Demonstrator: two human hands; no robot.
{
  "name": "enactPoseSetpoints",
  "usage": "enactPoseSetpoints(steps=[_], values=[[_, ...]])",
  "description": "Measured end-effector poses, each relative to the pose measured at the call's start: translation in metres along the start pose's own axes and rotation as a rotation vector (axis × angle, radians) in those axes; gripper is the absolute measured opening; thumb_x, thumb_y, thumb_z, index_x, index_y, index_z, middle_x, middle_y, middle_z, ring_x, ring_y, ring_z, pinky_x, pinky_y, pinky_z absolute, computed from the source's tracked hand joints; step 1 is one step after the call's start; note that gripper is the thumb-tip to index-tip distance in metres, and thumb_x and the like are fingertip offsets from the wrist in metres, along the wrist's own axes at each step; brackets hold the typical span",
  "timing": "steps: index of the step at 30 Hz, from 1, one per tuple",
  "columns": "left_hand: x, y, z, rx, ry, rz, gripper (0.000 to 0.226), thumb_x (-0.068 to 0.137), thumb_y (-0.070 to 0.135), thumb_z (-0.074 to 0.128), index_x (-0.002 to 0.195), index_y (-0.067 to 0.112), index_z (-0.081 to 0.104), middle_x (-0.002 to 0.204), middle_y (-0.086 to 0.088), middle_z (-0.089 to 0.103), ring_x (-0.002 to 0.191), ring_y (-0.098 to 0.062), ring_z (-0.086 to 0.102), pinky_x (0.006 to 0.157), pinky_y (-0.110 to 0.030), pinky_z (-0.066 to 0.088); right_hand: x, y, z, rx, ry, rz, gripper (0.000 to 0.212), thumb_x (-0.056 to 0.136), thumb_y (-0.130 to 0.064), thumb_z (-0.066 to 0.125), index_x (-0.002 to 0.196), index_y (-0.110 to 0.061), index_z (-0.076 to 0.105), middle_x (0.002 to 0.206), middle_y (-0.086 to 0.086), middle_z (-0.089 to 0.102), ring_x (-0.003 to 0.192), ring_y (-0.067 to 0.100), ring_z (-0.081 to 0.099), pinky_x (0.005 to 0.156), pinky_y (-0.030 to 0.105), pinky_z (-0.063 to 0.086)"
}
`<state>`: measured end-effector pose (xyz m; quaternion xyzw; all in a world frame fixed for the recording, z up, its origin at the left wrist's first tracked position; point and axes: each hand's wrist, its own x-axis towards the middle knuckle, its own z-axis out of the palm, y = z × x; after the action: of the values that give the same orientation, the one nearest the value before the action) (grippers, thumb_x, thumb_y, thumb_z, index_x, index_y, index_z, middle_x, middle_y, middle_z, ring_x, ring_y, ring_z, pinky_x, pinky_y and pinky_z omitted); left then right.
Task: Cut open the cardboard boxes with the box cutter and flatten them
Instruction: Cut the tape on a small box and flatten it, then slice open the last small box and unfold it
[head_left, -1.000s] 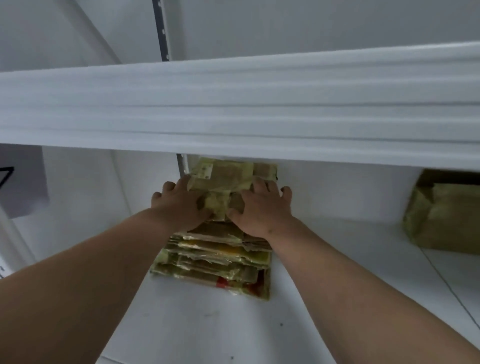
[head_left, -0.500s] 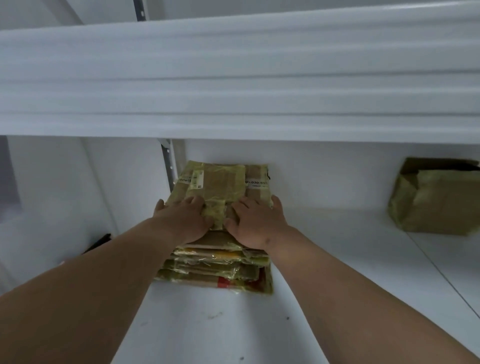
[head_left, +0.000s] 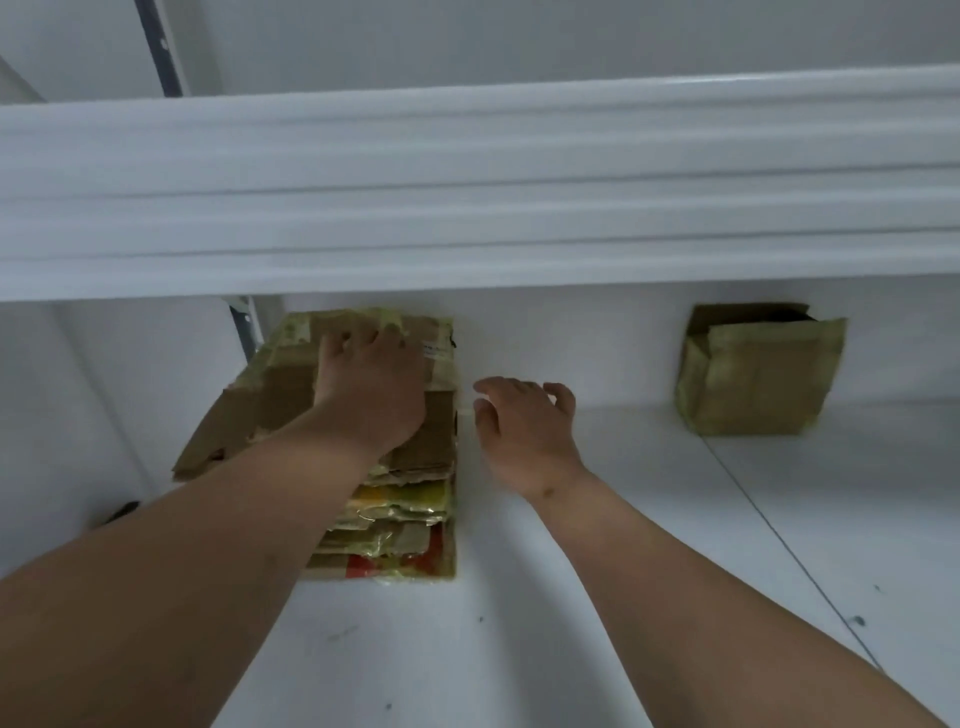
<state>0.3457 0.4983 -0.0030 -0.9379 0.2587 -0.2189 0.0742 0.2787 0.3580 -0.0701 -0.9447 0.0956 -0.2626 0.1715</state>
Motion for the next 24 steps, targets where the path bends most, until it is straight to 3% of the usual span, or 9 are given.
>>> enactPoseSetpoints(steps=[4,11,15,24], values=[[0.007,0.068,-0.013,-0.031,0.019,0.093,0.044,0.094,0.027,0.039,0.138,0.025,0.044,0.143,-0.004,0.041,0.134,-0.028,0.035,0.111,-0.046,0.025,-0.025,0.057,-0.025,-0.076,-0.054,0.059,0.038,0.102,-0.031,0.037,0.138,-0.031,0.049,0.137,-0.010,0.055,0.128,0.011,0.046,0.113,0.036,0.009],[0.019,0.202,-0.012,-0.139,-0.112,0.218,0.054,0.099,0.050,0.031,0.148,0.028,0.031,0.155,0.001,0.028,0.143,-0.023,0.024,0.118,-0.047,0.013,-0.065,0.195,-0.088,-0.220,-0.183,0.158,0.043,0.100,-0.034,0.043,0.142,-0.029,0.046,0.152,-0.008,0.041,0.139,0.015,0.036,0.112,0.036,0.016],[0.027,0.271,-0.016,-0.184,-0.125,0.239,0.056,0.097,0.051,0.035,0.149,0.029,0.031,0.156,0.003,0.029,0.144,-0.020,0.023,0.120,-0.045,0.010,-0.073,0.265,-0.124,-0.292,-0.231,0.272,0.046,0.095,-0.032,0.045,0.140,-0.028,0.046,0.146,-0.003,0.043,0.134,0.021,0.039,0.107,0.039,0.025],[0.059,0.349,-0.017,-0.101,-0.138,0.267,0.062,0.095,0.048,0.043,0.150,0.025,0.025,0.157,0.001,0.026,0.144,-0.023,0.023,0.120,-0.047,0.010,-0.092,0.348,-0.157,-0.332,-0.386,0.348,0.053,0.095,-0.031,0.047,0.146,-0.024,0.040,0.160,0.001,0.022,0.145,0.024,0.023,0.115,0.045,0.018]])
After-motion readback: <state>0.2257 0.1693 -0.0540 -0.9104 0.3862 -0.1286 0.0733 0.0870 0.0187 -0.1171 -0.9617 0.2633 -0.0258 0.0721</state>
